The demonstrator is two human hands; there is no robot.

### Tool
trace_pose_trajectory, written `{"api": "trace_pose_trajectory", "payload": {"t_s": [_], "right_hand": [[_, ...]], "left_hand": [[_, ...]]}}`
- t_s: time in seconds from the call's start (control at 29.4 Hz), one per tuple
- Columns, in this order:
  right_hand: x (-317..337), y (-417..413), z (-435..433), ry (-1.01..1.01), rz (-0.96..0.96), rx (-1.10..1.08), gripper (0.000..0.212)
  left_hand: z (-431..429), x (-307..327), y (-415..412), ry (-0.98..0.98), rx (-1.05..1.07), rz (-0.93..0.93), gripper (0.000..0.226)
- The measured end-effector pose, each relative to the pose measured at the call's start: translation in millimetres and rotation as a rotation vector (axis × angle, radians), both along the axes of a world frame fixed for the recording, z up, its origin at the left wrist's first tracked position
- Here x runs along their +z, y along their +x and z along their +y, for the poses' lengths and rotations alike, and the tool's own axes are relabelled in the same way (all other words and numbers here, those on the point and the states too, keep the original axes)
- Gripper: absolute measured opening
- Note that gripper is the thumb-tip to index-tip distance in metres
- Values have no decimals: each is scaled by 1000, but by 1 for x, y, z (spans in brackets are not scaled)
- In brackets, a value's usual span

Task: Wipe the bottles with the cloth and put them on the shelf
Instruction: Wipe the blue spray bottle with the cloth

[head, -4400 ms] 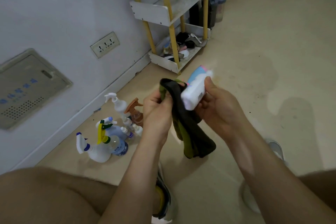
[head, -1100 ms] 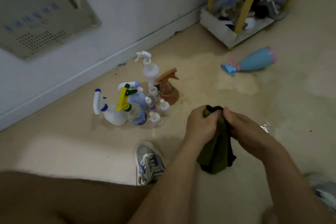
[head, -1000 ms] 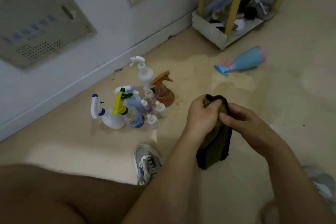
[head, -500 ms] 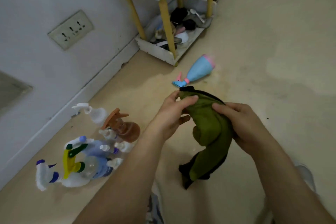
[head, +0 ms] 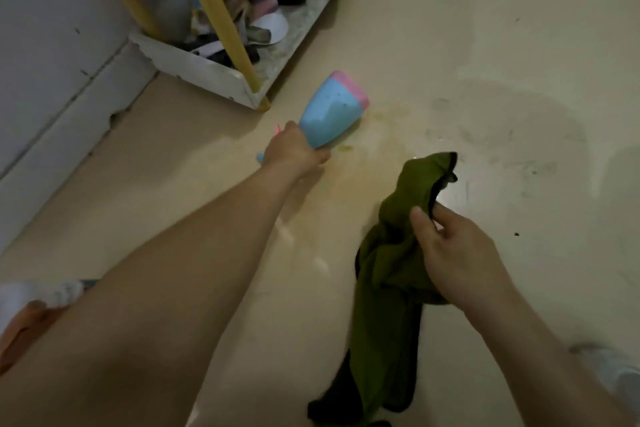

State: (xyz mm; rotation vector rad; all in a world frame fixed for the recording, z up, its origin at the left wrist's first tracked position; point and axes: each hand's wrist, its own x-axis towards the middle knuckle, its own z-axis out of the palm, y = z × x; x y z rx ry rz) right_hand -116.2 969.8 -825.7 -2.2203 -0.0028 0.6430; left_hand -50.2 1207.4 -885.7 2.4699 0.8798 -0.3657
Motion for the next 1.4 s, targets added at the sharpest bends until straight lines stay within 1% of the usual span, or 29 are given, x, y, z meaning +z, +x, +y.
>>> {"api": "trace_pose_trajectory", "payload": {"t_s": [0.07, 0.1, 0.17, 0.2, 0.24, 0.27, 0.34, 0.37, 0.41, 0.44, 0.48, 0.54, 0.58, 0.61, 0.65, 0.68, 0.75, 0.82, 0.92, 0.95, 0.99, 1.06, 1.12, 1.19, 1.23, 1.29, 1.33, 1.36, 1.4], "right_hand": [[-7, 6, -3, 69, 71, -50, 33], [-9, 10, -3, 178, 151, -149, 33], [-9, 19, -2, 508, 396, -429, 36], [-6, 21, -1, 699, 518, -543, 43], [1, 22, 1, 860, 593, -608, 51], [9, 21, 4, 963, 617, -610, 58], [30, 16, 14, 1049, 556, -479, 67], [44, 12, 19, 1046, 477, -381, 69], [61, 6, 25, 992, 355, -276, 66], [77, -1, 29, 894, 199, -172, 63], [92, -10, 33, 758, 24, -72, 62], [116, -25, 39, 483, -251, 83, 72], [128, -32, 39, 363, -349, 124, 80], [140, -40, 38, 291, -428, 128, 88], [151, -47, 34, 283, -482, 105, 95], [163, -55, 30, 338, -506, 63, 100], [181, -68, 23, 530, -464, -18, 104], [197, -85, 16, 705, -391, -24, 105], [222, -105, -2, 870, -342, -2, 100], [230, -108, -10, 911, -342, 16, 101], [238, -111, -17, 940, -357, 51, 102], [258, -123, -27, 946, -432, 116, 102], [271, -130, -21, 878, -532, 160, 105], [286, -137, -7, 788, -641, 157, 106], [292, -140, -3, 755, -688, 139, 105], [300, -141, 0, 747, -743, 97, 105], [303, -140, -2, 756, -738, 81, 104], [304, -136, -4, 749, -708, 53, 101], [306, -132, -7, 729, -671, 18, 94]], "left_hand": [[2, -11, 9, 37, 5, 35, 46], [0, -12, 10, 26, 22, 47, 42], [-5, -9, 11, -62, 60, 74, 46], [-8, -5, 8, -134, 91, 71, 48], [-11, -1, 2, -221, 128, 51, 46], [-15, 7, -7, -307, 160, 17, 43], [-26, 27, -28, -401, 187, -33, 39], [-31, 41, -40, -402, 180, -42, 41], [-36, 57, -52, -376, 170, -43, 45], [-40, 74, -64, -337, 158, -46, 45], [-44, 93, -76, -297, 130, -52, 36], [-53, 130, -98, -219, 52, -67, 14], [-59, 148, -111, -196, 29, -96, 11], [-65, 167, -125, -207, 25, -130, 13], [-72, 185, -138, -235, 39, -167, 15], [-78, 204, -151, -262, 58, -217, 16], [-89, 233, -169, -312, 95, -312, 14], [-100, 259, -187, -382, 170, -403, 17], [-102, 296, -211, -417, 329, -546, 29], [-99, 306, -217, -365, 369, -580, 32], [-96, 317, -225, -247, 377, -590, 35], [-95, 339, -244, 27, 305, -543, 37], [-105, 352, -253, 125, 158, -429, 35], [-129, 358, -261, 167, -42, -343, 19], [-144, 359, -265, 168, -106, -349, 14], [-167, 362, -276, 91, -112, -388, 21], [-172, 361, -281, 58, -89, -405, 17], [-175, 360, -283, 48, -70, -407, 7], [-178, 361, -288, 48, -52, -397, 4]]}}
